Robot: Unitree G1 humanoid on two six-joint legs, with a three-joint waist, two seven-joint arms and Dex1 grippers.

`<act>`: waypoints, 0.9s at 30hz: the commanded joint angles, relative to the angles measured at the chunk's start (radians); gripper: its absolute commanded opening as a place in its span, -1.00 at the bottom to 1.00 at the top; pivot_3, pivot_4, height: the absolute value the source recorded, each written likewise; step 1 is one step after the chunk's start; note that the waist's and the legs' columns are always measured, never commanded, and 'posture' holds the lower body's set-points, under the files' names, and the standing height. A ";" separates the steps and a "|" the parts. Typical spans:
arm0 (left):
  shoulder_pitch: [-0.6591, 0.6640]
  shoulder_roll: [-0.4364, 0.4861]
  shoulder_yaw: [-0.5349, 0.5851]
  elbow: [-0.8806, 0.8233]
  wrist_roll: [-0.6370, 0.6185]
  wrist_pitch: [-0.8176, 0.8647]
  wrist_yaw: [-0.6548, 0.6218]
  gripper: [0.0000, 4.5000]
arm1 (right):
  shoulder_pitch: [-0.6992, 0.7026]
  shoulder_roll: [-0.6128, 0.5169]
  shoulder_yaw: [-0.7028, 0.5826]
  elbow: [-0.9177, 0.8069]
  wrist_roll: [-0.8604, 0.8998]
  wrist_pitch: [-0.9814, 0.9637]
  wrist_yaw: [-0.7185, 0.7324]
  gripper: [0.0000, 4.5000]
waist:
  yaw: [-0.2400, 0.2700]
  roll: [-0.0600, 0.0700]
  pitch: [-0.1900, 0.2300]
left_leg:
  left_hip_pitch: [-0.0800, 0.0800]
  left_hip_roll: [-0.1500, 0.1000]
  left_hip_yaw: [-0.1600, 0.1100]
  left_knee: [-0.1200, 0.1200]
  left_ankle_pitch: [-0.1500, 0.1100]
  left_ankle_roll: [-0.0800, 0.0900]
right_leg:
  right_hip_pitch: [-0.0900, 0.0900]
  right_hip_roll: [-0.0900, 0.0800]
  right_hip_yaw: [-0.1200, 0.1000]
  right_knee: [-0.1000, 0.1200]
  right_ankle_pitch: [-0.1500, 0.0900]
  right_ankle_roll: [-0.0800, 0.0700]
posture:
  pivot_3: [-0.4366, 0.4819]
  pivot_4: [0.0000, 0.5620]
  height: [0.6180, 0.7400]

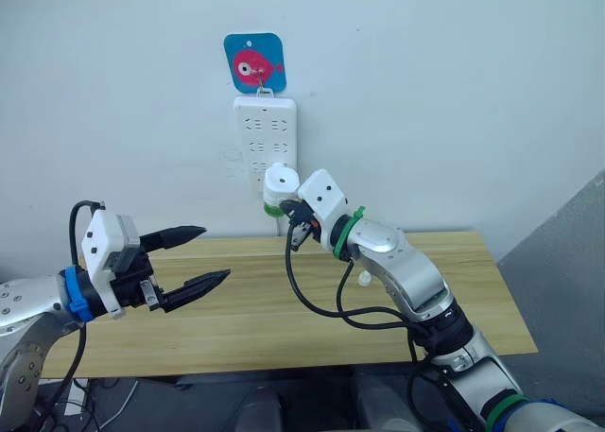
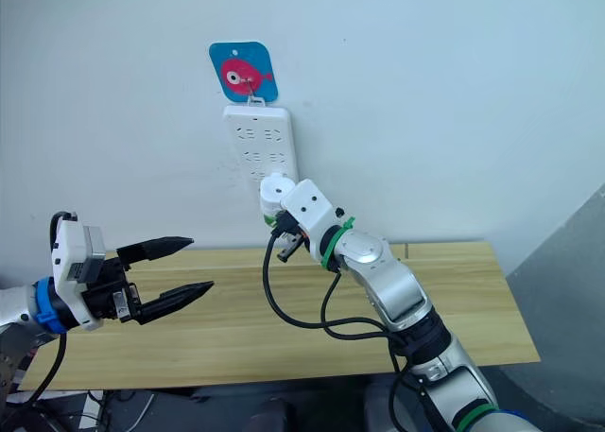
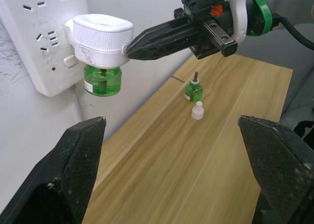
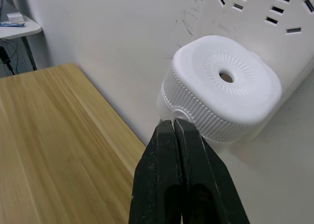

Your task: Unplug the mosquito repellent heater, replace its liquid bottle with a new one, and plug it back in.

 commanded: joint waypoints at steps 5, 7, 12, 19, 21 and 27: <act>-0.025 0.025 -0.004 -0.007 -0.014 -0.005 -0.001 1.00 | -0.003 0.016 -0.040 -0.033 -0.002 0.004 -0.025 -0.98 | 0.000 0.000 0.000 | 0.000 0.000 0.000 0.000 0.000 0.000 | 0.000 0.000 0.000 0.000 0.000 0.000 | -0.04 -0.72 0.94; -0.029 0.028 -0.005 -0.008 -0.017 0.000 0.002 1.00 | -0.004 0.024 -0.047 -0.029 -0.002 0.004 -0.035 -0.98 | 0.000 0.000 0.000 | 0.000 0.000 0.000 0.000 0.000 0.000 | 0.000 0.000 0.000 0.000 0.000 0.000 | -0.04 -0.72 0.94; -0.037 0.035 -0.006 -0.012 -0.021 0.010 0.006 1.00 | -0.008 0.047 -0.069 -0.029 0.007 0.017 -0.049 -0.98 | 0.000 0.000 0.000 | 0.000 0.000 0.000 0.000 0.000 0.000 | 0.000 0.001 0.000 0.000 0.000 0.000 | -0.04 -0.72 0.94; -0.052 0.039 -0.024 -0.024 -0.024 0.024 0.015 1.00 | -0.013 0.095 -0.127 -0.026 0.033 0.073 -0.092 -0.98 | 0.000 0.000 0.000 | 0.000 0.000 -0.001 0.000 0.000 0.000 | 0.000 0.001 0.000 0.001 0.000 0.000 | -0.05 -0.72 0.94; -0.055 0.040 -0.029 -0.028 -0.026 0.028 0.020 1.00 | -0.013 0.100 -0.136 -0.023 0.032 0.081 -0.103 -0.98 | 0.001 0.000 0.000 | 0.000 0.000 -0.001 0.000 0.001 0.000 | 0.000 0.001 -0.001 0.001 0.000 0.000 | -0.05 -0.72 0.94; -0.068 0.044 -0.036 -0.030 -0.029 0.039 0.027 1.00 | -0.012 0.102 -0.137 -0.024 0.035 0.088 -0.119 -0.98 | 0.001 0.000 0.000 | 0.000 0.000 -0.002 0.000 0.002 -0.001 | 0.000 0.002 -0.001 0.001 0.000 0.000 | -0.05 -0.72 0.94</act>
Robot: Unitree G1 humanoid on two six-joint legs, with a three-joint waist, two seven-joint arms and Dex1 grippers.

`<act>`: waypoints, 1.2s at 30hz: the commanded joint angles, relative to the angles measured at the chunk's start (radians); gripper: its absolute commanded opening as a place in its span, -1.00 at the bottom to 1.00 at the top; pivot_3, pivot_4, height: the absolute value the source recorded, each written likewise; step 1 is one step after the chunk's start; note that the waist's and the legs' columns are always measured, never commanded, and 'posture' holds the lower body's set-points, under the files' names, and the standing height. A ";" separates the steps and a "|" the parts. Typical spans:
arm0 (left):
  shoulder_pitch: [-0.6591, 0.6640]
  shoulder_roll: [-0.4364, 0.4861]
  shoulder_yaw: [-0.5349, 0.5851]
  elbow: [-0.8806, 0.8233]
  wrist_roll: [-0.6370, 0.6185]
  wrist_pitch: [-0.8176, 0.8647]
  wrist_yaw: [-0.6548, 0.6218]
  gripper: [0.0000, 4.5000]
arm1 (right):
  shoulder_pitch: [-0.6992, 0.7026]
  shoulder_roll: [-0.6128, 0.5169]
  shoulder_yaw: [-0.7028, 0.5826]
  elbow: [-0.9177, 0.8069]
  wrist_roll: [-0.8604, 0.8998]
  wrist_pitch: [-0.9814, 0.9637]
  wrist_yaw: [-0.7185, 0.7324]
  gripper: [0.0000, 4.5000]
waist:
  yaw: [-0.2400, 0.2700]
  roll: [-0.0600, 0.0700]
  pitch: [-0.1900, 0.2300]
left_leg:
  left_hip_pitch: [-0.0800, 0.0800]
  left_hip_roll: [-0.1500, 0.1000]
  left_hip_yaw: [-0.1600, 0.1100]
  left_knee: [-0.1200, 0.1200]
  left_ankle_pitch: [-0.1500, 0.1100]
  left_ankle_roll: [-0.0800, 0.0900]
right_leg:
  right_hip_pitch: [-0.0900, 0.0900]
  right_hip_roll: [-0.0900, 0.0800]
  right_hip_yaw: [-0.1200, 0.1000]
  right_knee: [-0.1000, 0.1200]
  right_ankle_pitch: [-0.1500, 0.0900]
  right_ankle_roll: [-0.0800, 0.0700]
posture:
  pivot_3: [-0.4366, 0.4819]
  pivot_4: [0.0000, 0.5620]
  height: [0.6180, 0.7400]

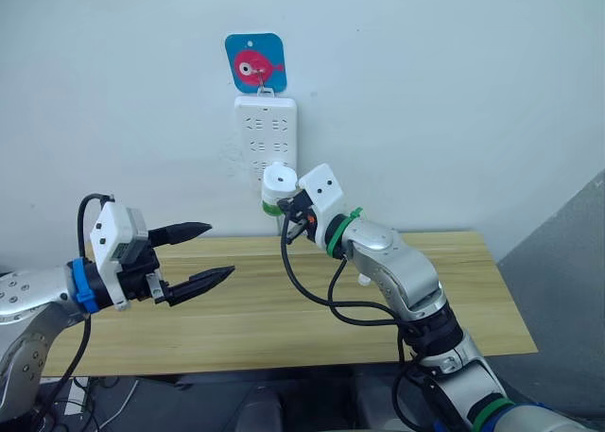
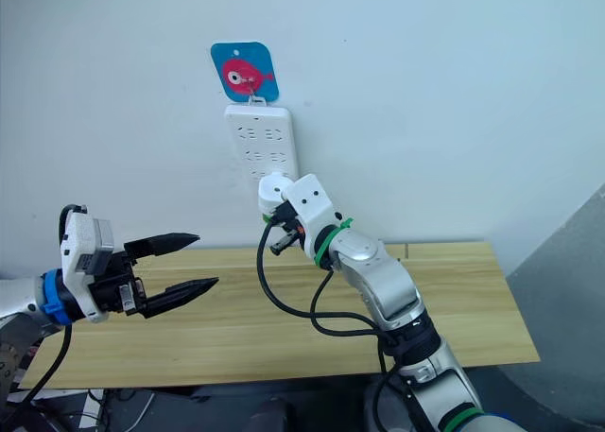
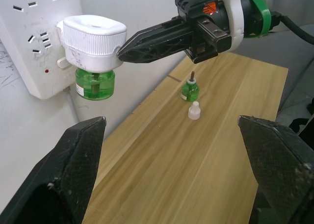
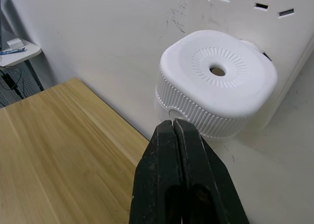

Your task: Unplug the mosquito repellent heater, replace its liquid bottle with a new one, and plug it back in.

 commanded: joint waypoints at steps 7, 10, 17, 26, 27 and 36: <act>-0.014 0.016 0.006 -0.014 -0.012 -0.008 -0.009 1.00 | -0.004 -0.040 -0.035 -0.105 0.047 0.007 0.036 -0.98 | 0.000 0.000 0.000 | 0.000 0.000 0.000 0.000 0.000 0.000 | 0.000 0.000 0.000 0.000 0.000 0.000 | -0.07 -0.73 0.94; -0.015 0.015 0.005 0.004 -0.009 -0.012 -0.017 1.00 | 0.003 -0.096 0.002 -0.164 0.069 0.006 0.112 -0.98 | -0.001 0.000 0.000 | 0.000 0.000 0.000 -0.001 0.000 0.000 | 0.000 0.000 0.000 0.000 0.000 -0.001 | -0.07 -0.75 0.94; -0.011 0.017 0.000 0.047 0.028 -0.044 -0.036 1.00 | 0.030 -0.241 0.025 -0.264 0.111 0.002 0.257 -0.98 | -0.003 -0.001 -0.001 | 0.000 0.000 -0.001 -0.001 0.000 0.000 | 0.000 0.000 -0.001 0.000 0.000 -0.001 | -0.07 -0.80 0.94; 0.012 0.122 0.036 0.210 0.130 -0.197 -0.198 1.00 | 0.065 -0.640 -0.107 -0.423 0.254 0.029 0.552 -0.27 | 0.000 0.000 -0.012 | 0.000 0.000 0.000 -0.001 0.000 0.000 | 0.000 0.000 -0.001 -0.001 -0.001 0.000 | -0.03 -0.96 0.94; 0.007 0.134 0.039 0.231 0.135 -0.204 -0.209 1.00 | 0.066 -0.696 -0.141 -0.433 0.291 0.044 0.600 -0.06 | 0.000 0.000 -0.016 | 0.000 0.000 0.000 -0.001 0.000 0.000 | 0.000 0.000 -0.001 -0.001 -0.002 0.002 | -0.02 -1.00 0.94; 0.032 0.345 0.042 0.284 0.182 -0.071 -0.301 1.00 | 0.138 -1.086 -0.344 -0.350 0.340 -0.158 0.930 0.83 | 0.000 0.000 -0.033 | 0.002 0.000 0.001 -0.001 0.000 0.000 | 0.001 0.000 -0.002 -0.001 -0.004 0.001 | -0.03 -1.00 0.94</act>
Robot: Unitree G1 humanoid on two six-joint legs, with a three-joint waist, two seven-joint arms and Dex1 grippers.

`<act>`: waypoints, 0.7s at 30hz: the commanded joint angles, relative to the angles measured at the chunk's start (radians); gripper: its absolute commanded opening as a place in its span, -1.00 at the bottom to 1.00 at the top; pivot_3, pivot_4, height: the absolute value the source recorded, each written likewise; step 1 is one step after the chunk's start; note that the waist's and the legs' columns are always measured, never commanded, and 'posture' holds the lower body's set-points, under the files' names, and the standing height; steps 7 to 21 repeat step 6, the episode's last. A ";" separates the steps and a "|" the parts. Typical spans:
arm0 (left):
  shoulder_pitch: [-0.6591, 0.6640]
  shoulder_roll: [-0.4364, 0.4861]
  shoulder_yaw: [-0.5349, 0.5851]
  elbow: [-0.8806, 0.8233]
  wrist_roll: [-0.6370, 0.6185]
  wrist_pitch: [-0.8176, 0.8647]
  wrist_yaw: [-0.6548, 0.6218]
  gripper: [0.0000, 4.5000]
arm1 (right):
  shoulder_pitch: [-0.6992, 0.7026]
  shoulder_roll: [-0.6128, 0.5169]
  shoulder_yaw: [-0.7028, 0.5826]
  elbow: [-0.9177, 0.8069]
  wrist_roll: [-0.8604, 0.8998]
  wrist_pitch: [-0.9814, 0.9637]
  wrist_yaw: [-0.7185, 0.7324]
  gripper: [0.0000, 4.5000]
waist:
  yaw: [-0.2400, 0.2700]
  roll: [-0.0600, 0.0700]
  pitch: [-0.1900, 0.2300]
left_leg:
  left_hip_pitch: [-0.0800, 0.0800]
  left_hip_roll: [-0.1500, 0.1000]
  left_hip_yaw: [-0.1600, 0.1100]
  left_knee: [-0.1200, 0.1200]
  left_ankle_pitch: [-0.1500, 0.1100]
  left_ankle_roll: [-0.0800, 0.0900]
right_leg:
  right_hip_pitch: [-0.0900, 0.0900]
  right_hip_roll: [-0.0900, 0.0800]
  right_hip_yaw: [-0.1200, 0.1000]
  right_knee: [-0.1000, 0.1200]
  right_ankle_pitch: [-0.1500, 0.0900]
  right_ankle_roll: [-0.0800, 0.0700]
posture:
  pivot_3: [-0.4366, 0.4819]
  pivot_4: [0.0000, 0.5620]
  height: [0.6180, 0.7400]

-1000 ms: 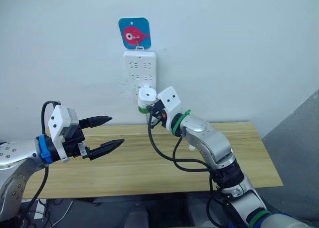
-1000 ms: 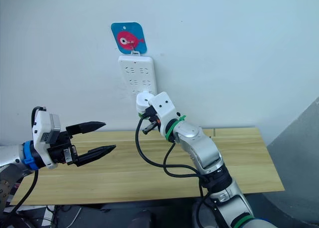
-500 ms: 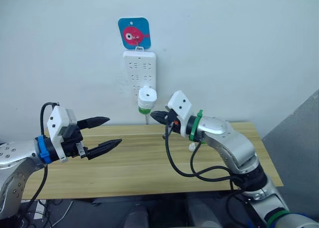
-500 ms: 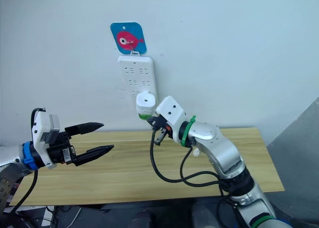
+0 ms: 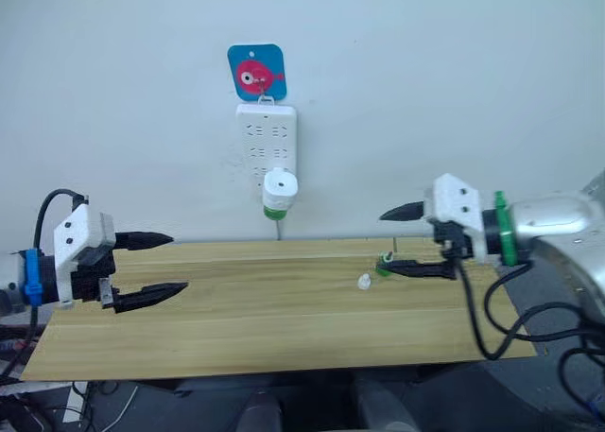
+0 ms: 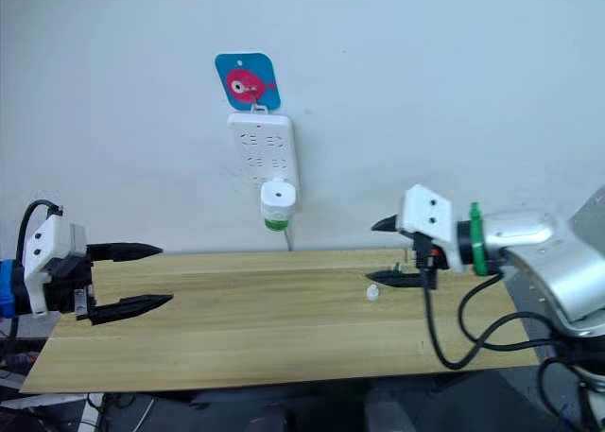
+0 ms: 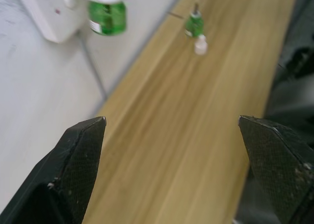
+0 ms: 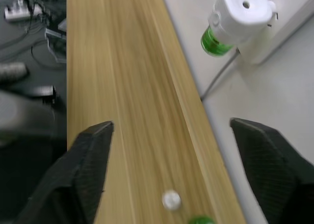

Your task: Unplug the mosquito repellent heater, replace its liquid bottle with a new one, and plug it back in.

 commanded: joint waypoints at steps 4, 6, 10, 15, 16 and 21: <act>-0.010 0.020 0.041 -0.019 0.047 0.030 0.049 1.00 | 0.067 -0.094 -0.100 0.071 -0.019 -0.186 0.119 0.83 | -0.001 0.004 -0.004 | 0.001 0.000 0.002 0.000 0.000 0.000 | 0.000 0.000 0.001 0.000 0.000 0.000 | -0.03 -1.00 0.94; -0.020 0.002 0.039 -0.023 0.031 0.032 0.051 1.00 | 0.068 -0.097 -0.107 0.100 -0.028 -0.219 0.118 0.83 | 0.000 0.004 -0.004 | 0.001 0.000 0.002 0.000 0.000 0.000 | 0.000 0.000 0.001 0.000 0.000 0.000 | -0.04 -1.00 0.94; -0.020 0.002 0.039 -0.023 0.031 0.032 0.051 1.00 | 0.068 -0.097 -0.107 0.100 -0.028 -0.219 0.118 0.83 | 0.000 0.004 -0.004 | 0.001 0.000 0.002 0.000 0.000 0.000 | 0.000 0.000 0.001 0.000 0.000 0.000 | -0.04 -1.00 0.94; -0.020 0.002 0.039 -0.023 0.031 0.032 0.051 1.00 | 0.068 -0.097 -0.107 0.100 -0.028 -0.219 0.118 0.83 | 0.000 0.004 -0.004 | 0.001 0.000 0.002 0.000 0.000 0.000 | 0.000 0.000 0.001 0.000 0.000 0.000 | -0.04 -1.00 0.94; -0.020 0.002 0.039 -0.023 0.031 0.032 0.051 1.00 | 0.068 -0.097 -0.107 0.100 -0.028 -0.219 0.118 0.83 | 0.000 0.004 -0.004 | 0.001 0.000 0.002 0.000 0.000 0.000 | 0.000 0.000 0.001 0.000 0.000 0.000 | -0.04 -1.00 0.94; -0.020 0.002 0.039 -0.023 0.031 0.032 0.051 1.00 | 0.068 -0.097 -0.107 0.100 -0.028 -0.219 0.118 0.83 | 0.000 0.004 -0.004 | 0.001 0.000 0.002 0.000 0.000 0.000 | 0.000 0.000 0.001 0.000 0.000 0.000 | -0.04 -1.00 0.94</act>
